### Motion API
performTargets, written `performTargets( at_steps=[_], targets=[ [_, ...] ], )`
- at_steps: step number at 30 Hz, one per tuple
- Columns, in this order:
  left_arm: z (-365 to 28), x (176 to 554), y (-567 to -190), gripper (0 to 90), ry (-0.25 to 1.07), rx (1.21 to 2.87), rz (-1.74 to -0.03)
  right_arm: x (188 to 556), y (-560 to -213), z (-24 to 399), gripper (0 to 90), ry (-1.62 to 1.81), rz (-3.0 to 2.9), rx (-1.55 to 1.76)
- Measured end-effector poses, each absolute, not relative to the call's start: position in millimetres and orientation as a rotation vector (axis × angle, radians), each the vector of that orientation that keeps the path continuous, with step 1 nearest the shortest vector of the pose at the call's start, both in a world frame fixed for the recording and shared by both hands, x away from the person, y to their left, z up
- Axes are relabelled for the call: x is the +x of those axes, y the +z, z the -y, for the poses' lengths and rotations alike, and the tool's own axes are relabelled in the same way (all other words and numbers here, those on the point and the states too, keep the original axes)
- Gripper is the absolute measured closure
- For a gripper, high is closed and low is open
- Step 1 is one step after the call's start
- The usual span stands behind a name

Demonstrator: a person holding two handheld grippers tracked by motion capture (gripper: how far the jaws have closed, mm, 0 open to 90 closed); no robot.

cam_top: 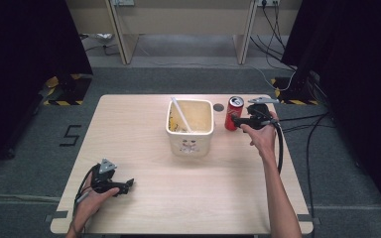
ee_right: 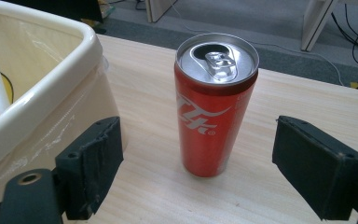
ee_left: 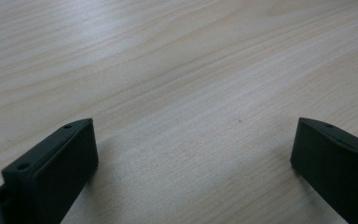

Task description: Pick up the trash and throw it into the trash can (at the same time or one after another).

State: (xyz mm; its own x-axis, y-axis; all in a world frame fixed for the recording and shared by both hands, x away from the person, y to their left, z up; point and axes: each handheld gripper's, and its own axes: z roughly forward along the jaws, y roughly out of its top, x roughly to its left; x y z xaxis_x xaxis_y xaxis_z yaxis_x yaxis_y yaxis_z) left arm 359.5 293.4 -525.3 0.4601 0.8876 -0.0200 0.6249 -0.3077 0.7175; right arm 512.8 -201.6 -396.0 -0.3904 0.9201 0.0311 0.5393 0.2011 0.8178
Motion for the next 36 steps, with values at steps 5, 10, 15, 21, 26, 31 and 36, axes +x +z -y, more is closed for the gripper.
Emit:
performTargets(
  at_steps=[5, 10, 15, 21, 26, 31, 36],
  targets=[
    [-293.4, 359.5, -525.3, 0.0, 0.507, 2.045, -1.255, 516.0, -402.0, 202.2, 16.3, 1.069, -2.009, 1.366],
    [-293.4, 359.5, -525.3, 0.0, 0.507, 2.045, -1.255, 520.5, -410.3, 202.6, 16.3, 1.061, -2.002, 1.383],
    [-293.4, 359.5, -525.3, 0.0, 0.507, 2.046, -1.255, 525.5, -419.5, 202.6, 16.3, 1.063, -1.991, 1.394],
    [-293.4, 359.5, -525.3, 0.0, 0.507, 2.045, -1.255, 532.7, -427.4, 203.0, 16.3, 1.058, -1.974, 1.407],
    [-293.4, 359.5, -525.3, 0.0, 0.507, 2.045, -1.255, 538.1, -433.8, 204.8, 16.3, 1.063, -1.956, 1.424],
    [-293.4, 359.5, -525.3, 0.0, 0.507, 2.046, -1.255, 542.3, -437.3, 204.2, 16.3, 1.082, -1.941, 1.43],
    [-293.4, 359.5, -525.3, 0.0, 0.507, 2.045, -1.255, 546.1, -437.8, 198.5, 16.3, 1.08, -1.947, 1.41]
  ],
)
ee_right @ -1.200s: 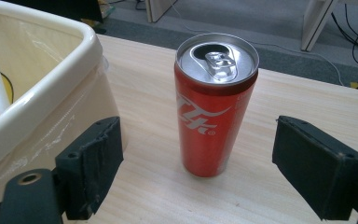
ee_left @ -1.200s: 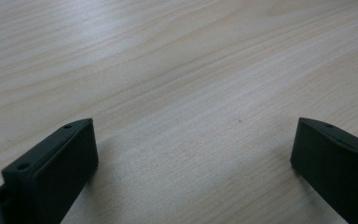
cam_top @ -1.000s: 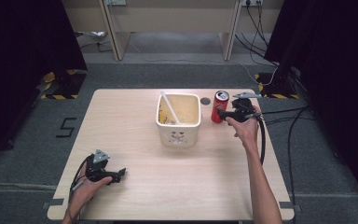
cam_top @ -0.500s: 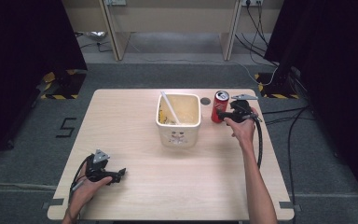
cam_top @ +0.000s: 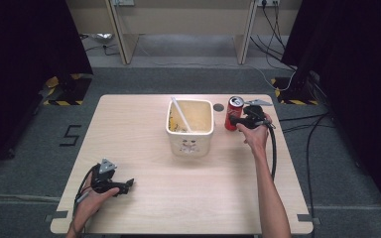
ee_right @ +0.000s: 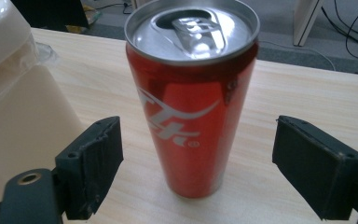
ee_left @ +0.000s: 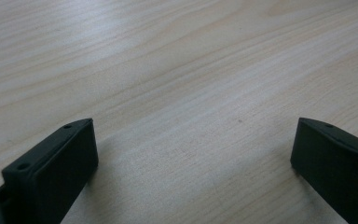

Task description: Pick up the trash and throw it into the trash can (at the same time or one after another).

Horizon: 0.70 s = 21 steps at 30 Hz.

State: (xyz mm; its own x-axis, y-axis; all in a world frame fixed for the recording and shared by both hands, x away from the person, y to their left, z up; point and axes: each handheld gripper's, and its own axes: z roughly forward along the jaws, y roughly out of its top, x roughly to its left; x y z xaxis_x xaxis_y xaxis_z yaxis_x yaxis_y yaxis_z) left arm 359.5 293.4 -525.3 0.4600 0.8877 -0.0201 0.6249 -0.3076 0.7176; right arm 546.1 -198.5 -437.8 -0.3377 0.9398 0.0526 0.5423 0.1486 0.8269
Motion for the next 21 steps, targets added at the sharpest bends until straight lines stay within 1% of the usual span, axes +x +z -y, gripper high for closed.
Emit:
performTargets(
  at_steps=[7, 13, 21],
  targets=[
    [-293.4, 359.5, -525.2, 0.0, 0.506, 2.045, -1.256, 555.7, -439.7, 190.8, 16.3, 1.089, -1.938, 1.415],
    [-293.4, 359.5, -525.2, 0.0, 0.506, 2.045, -1.256, 563.3, -449.1, 187.0, 16.5, 1.07, -1.946, 1.427],
    [-293.4, 359.5, -525.3, 0.0, 0.506, 2.045, -1.256, 570.0, -456.7, 186.1, 20.6, 1.054, -1.944, 1.432]
  ],
)
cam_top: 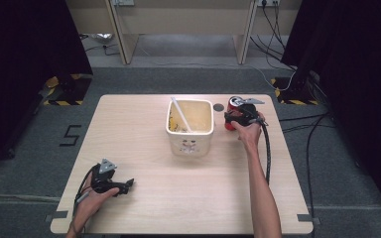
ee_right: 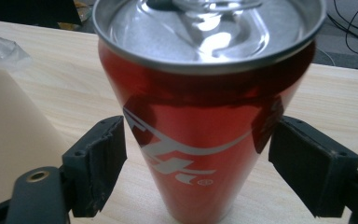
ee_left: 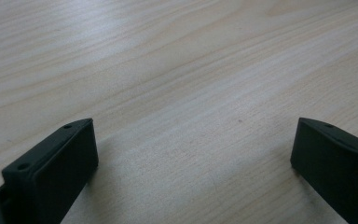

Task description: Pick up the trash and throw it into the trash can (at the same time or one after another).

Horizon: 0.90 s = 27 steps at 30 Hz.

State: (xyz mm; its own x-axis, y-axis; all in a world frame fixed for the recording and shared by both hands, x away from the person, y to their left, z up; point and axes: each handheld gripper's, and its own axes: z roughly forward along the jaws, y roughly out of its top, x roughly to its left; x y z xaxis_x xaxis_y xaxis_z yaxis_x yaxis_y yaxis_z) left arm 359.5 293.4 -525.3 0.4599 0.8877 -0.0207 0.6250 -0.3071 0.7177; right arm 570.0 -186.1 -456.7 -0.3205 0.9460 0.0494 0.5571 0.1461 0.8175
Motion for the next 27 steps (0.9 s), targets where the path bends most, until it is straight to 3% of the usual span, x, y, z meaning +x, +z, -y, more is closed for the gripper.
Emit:
performTargets(
  at_steps=[9, 27],
  targets=[
    [-293.4, 359.5, -525.3, 0.0, 0.506, 2.044, -1.256, 571.9, -461.6, 184.3, 32.7, 1.046, -1.952, 1.409],
    [-293.4, 359.5, -525.2, 0.0, 0.506, 2.045, -1.256, 558.2, -431.8, 192.9, 34.1, 1.038, -1.937, 1.36]
  ],
)
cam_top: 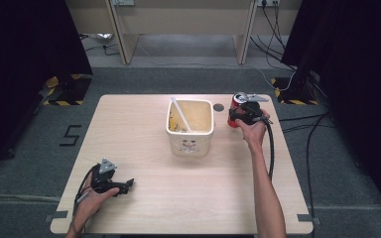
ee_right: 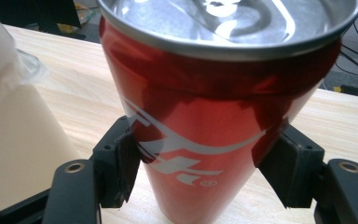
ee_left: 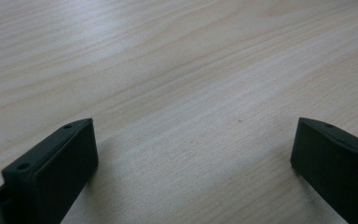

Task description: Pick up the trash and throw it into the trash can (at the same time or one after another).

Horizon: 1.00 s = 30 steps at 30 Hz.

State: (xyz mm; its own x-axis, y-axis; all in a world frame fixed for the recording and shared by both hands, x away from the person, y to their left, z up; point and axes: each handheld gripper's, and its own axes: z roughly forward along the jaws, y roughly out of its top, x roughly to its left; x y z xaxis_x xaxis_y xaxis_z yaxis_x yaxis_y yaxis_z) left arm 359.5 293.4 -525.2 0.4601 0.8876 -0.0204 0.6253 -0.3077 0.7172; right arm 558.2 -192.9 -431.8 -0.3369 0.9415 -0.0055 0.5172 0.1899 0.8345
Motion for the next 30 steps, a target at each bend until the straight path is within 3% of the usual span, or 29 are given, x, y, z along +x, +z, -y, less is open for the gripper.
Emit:
performTargets(
  at_steps=[30],
  targets=[
    [-293.5, 359.5, -525.1, 0.0, 0.505, 2.047, -1.256, 523.9, -359.4, 182.2, 34.2, 1.08, -1.966, 1.265]
  ],
)
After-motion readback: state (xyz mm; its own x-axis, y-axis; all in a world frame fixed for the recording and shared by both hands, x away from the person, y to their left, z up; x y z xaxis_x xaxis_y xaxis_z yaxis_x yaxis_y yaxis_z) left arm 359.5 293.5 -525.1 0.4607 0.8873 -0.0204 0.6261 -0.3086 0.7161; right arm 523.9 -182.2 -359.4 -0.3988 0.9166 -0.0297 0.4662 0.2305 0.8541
